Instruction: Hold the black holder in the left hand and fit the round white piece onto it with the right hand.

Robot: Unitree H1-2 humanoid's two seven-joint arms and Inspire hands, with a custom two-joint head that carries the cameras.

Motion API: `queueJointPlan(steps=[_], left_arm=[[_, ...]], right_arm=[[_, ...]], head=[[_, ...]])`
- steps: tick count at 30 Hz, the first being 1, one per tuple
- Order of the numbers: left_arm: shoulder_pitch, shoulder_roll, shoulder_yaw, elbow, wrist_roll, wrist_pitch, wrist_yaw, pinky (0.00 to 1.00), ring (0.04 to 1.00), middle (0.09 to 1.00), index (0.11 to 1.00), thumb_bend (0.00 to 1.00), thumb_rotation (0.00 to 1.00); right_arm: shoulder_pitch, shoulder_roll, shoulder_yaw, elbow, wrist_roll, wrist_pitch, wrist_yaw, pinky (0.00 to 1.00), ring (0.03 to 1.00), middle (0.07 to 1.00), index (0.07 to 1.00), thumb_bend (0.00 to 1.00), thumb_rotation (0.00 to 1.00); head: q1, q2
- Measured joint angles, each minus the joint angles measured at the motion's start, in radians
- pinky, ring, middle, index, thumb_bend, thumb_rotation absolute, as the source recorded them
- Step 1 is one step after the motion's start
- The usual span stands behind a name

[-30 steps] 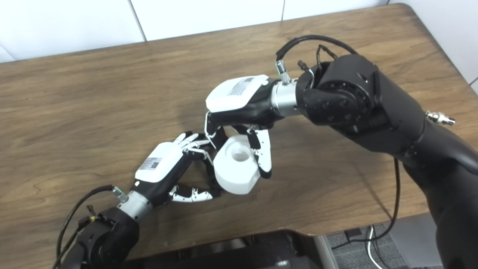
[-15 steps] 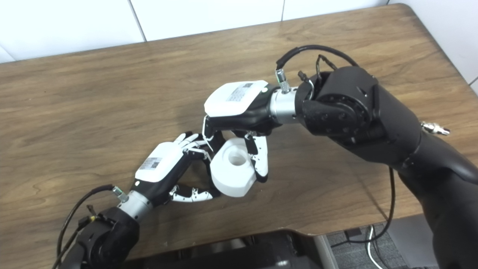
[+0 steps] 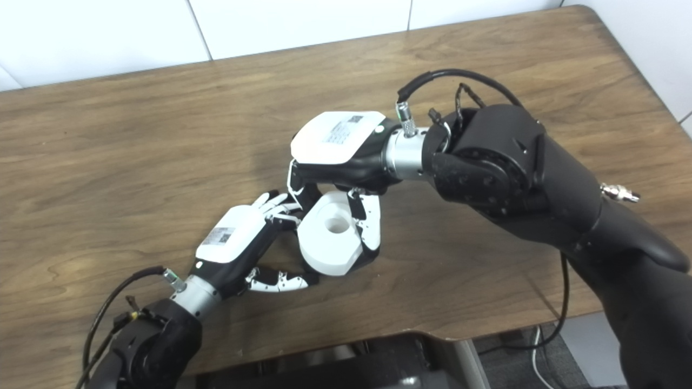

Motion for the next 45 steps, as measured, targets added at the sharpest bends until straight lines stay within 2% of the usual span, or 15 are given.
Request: queueJointPlan(steps=[7,13,16,19,20,23,30,36,41,45], left_arm=[[0.0,-0.003,0.0,0.0,0.0,0.002,-0.002,1.0,0.945,0.829,0.487,0.52,0.06],[-0.002,-0.003,0.0,0.0,0.0,0.001,-0.002,1.0,0.945,0.826,0.487,0.52,0.06],[-0.002,-0.003,0.001,0.0,0.0,0.002,-0.002,1.0,0.944,0.826,0.487,0.52,0.06],[-0.001,-0.004,0.001,-0.001,0.0,0.003,-0.002,1.0,0.944,0.827,0.487,0.52,0.06],[-0.001,-0.004,0.001,-0.001,0.0,0.003,-0.003,1.0,0.944,0.827,0.487,0.52,0.06],[-0.001,-0.004,0.001,-0.002,0.0,0.003,-0.003,1.0,0.944,0.826,0.487,0.52,0.06],[-0.001,-0.005,0.001,-0.003,0.0,0.006,-0.007,1.0,0.946,0.827,0.487,0.52,0.06],[-0.001,-0.01,0.0,-0.007,0.005,0.008,-0.011,1.0,0.942,0.823,0.487,0.52,0.06],[0.001,-0.01,0.002,-0.011,0.005,0.01,-0.013,1.0,0.943,0.823,0.487,0.52,0.06],[0.0,-0.01,0.002,-0.011,0.005,0.01,-0.014,1.0,0.943,0.824,0.487,0.52,0.06]], right_arm=[[-0.001,-0.012,0.018,0.0,0.018,0.0,0.0,0.98,0.697,0.518,0.459,0.53,0.0],[-0.012,-0.044,0.044,0.0,0.042,0.0,0.0,0.99,0.697,0.527,0.448,0.53,0.0],[-0.02,-0.045,0.054,0.0,0.046,0.0,0.0,0.99,0.698,0.493,0.475,0.53,0.0],[-0.02,-0.044,0.055,-0.001,0.045,0.0,0.0,0.98,0.699,0.527,0.452,0.53,0.0],[-0.019,-0.043,0.055,-0.002,0.041,0.0,0.0,0.98,0.699,0.509,0.465,0.53,0.0],[-0.011,-0.035,0.063,-0.017,-0.005,0.0,0.0,0.94,0.688,0.529,0.446,0.53,0.0],[0.047,0.004,0.064,-0.058,-0.147,-0.013,-0.001,0.97,0.651,0.491,0.477,0.53,0.0],[0.09,0.018,0.066,-0.055,-0.206,-0.047,0.0,0.99,0.681,0.466,0.503,0.53,0.0],[0.112,0.038,0.044,-0.059,-0.234,-0.092,0.001,1.0,0.679,0.458,0.508,0.53,0.0],[0.131,0.05,0.022,-0.06,-0.241,-0.098,0.002,1.0,0.675,0.458,0.512,0.53,0.0]], head=[[-0.005,0.003],[-0.005,0.005],[-0.006,0.008],[-0.006,0.008],[-0.008,0.011],[-0.008,0.009],[-0.008,0.005],[-0.008,0.003],[-0.009,0.002],[-0.011,0.005]])
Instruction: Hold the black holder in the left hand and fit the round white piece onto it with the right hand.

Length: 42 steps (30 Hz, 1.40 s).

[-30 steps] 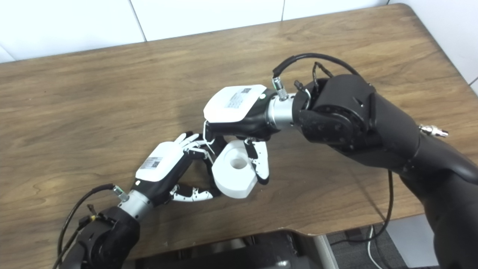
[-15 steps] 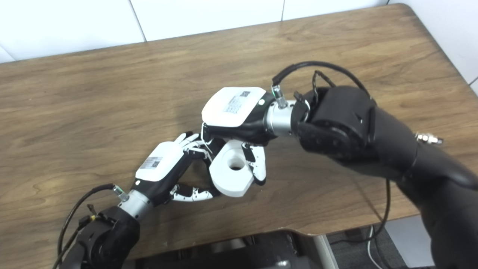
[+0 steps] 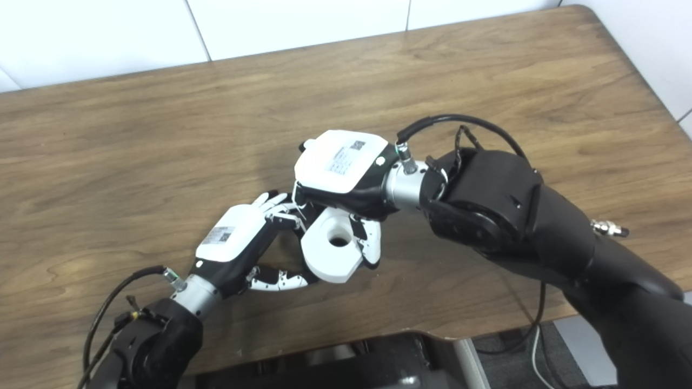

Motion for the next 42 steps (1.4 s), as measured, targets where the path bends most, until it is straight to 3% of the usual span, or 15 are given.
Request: queueJointPlan(steps=[4,19,26,33,34,37,38,39,42], left_arm=[[0.0,0.0,0.0,0.0,0.0,0.0,-0.002,1.0,0.943,0.825,0.487,0.52,0.06],[0.0,0.0,0.001,0.0,0.0,-0.001,-0.003,1.0,0.942,0.825,0.487,0.52,0.06],[-0.001,0.0,0.0,0.0,0.004,-0.001,-0.003,1.0,0.94,0.824,0.487,0.52,0.06],[-0.003,-0.002,0.0,0.0,0.006,-0.001,-0.003,1.0,0.943,0.824,0.487,0.52,0.06],[-0.003,-0.003,0.0,0.0,0.007,-0.001,-0.003,1.0,0.944,0.825,0.487,0.52,0.06],[-0.003,-0.004,-0.001,0.0,0.007,-0.001,-0.003,1.0,0.944,0.824,0.487,0.52,0.06],[-0.004,-0.005,-0.001,0.0,0.008,-0.001,-0.004,1.0,0.945,0.824,0.487,0.52,0.06],[-0.004,-0.006,-0.001,0.0,0.008,0.0,-0.004,1.0,0.944,0.824,0.487,0.52,0.06],[-0.005,-0.007,-0.001,0.0,0.009,0.001,-0.006,1.0,0.944,0.824,0.487,0.52,0.06]], right_arm=[[0.009,0.001,-0.014,0.0,0.009,0.0,0.0,1.0,0.622,0.445,0.52,0.53,0.0],[0.011,-0.001,-0.015,0.0,0.019,-0.001,0.001,0.95,0.647,0.465,0.5,0.53,0.0],[-0.003,-0.012,0.026,-0.009,-0.009,-0.005,0.001,0.9,0.676,0.473,0.511,0.53,0.01],[-0.026,-0.025,0.057,-0.013,-0.022,-0.004,0.001,0.93,0.716,0.466,0.531,0.52,0.01],[-0.029,-0.028,0.062,-0.014,-0.023,-0.004,0.001,0.94,0.728,0.529,0.509,0.52,0.1],[-0.047,-0.043,0.081,-0.016,-0.024,-0.002,0.001,0.97,0.752,0.593,0.497,0.52,0.15],[-0.051,-0.048,0.084,-0.016,-0.022,-0.001,0.001,0.97,0.758,0.601,0.566,0.71,0.2],[-0.053,-0.05,0.086,-0.016,-0.021,0.0,0.002,0.97,0.762,0.608,0.602,0.8,0.23],[-0.055,-0.066,0.099,-0.013,-0.017,0.004,0.002,0.97,0.771,0.631,0.636,0.89,0.27]], head=[[-0.002,0.0],[-0.011,0.0],[-0.011,-0.005],[-0.012,-0.006],[-0.012,-0.006],[-0.011,-0.006],[-0.011,-0.006],[-0.011,-0.006],[-0.009,-0.006]])
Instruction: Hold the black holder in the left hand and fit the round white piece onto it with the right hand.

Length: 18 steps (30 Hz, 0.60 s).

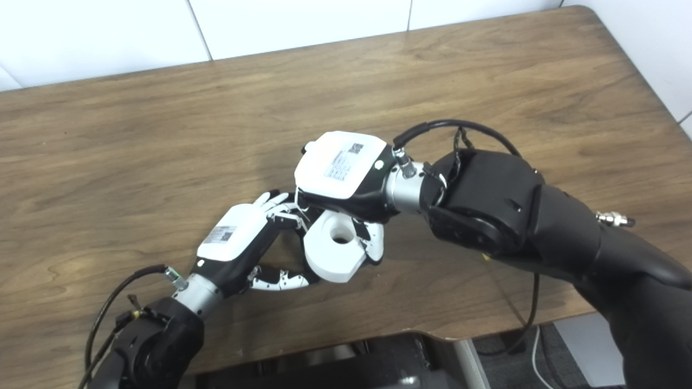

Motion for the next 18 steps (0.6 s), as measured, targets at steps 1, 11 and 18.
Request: queueJointPlan(steps=[1,11,18], left_arm=[[0.0,0.0,0.0,0.0,0.0,0.001,0.0,1.0,0.946,0.826,0.487,0.52,0.06],[-0.003,-0.002,-0.001,0.0,0.0,0.004,-0.002,1.0,0.942,0.822,0.487,0.52,0.06],[-0.007,-0.004,-0.003,0.0,0.002,0.011,-0.007,1.0,0.946,0.823,0.488,0.52,0.06]], right_arm=[[0.0,-0.004,0.006,0.0,0.003,0.001,0.0,0.97,0.774,0.642,0.638,0.9,0.28],[-0.028,-0.022,0.019,0.003,0.039,0.013,0.0,0.96,0.774,0.69,0.655,0.93,0.32],[-0.042,-0.027,0.029,0.003,0.062,0.03,0.0,0.96,0.788,0.699,0.692,0.97,0.35]], head=[[0.0,-0.003],[-0.002,-0.002],[0.002,0.0]])
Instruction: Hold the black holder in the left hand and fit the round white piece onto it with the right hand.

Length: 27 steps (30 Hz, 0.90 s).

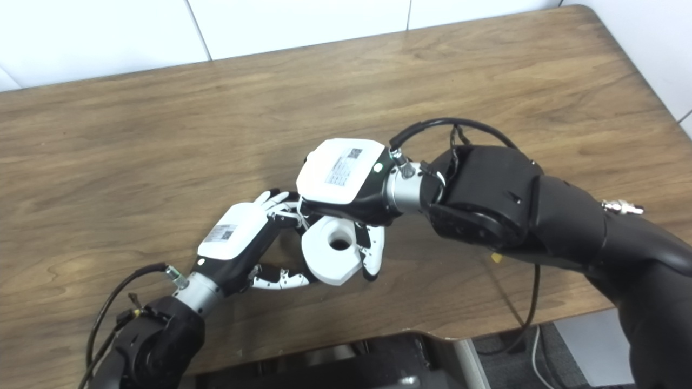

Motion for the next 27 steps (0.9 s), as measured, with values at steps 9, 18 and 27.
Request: queueJointPlan(steps=[9,18,27], left_arm=[[-0.008,-0.002,0.0,0.0,0.002,0.001,-0.014,1.0,0.94,0.819,0.488,0.52,0.06],[-0.011,-0.008,0.0,0.005,0.001,0.004,-0.015,1.0,0.939,0.813,0.487,0.52,0.06],[-0.014,-0.009,-0.001,0.005,0.001,0.016,-0.02,1.0,0.935,0.812,0.487,0.52,0.06]], right_arm=[[0.0,-0.001,-0.003,0.0,0.003,0.0,0.0,0.98,0.818,0.729,0.722,1.0,0.38],[-0.044,-0.003,-0.019,0.012,0.028,0.007,0.0,0.99,0.825,0.722,0.73,1.0,0.39],[-0.075,-0.017,-0.02,0.026,0.04,0.013,0.0,0.99,0.832,0.726,0.731,1.0,0.39]], head=[[0.0,-0.003],[0.008,-0.006],[0.005,-0.008]])
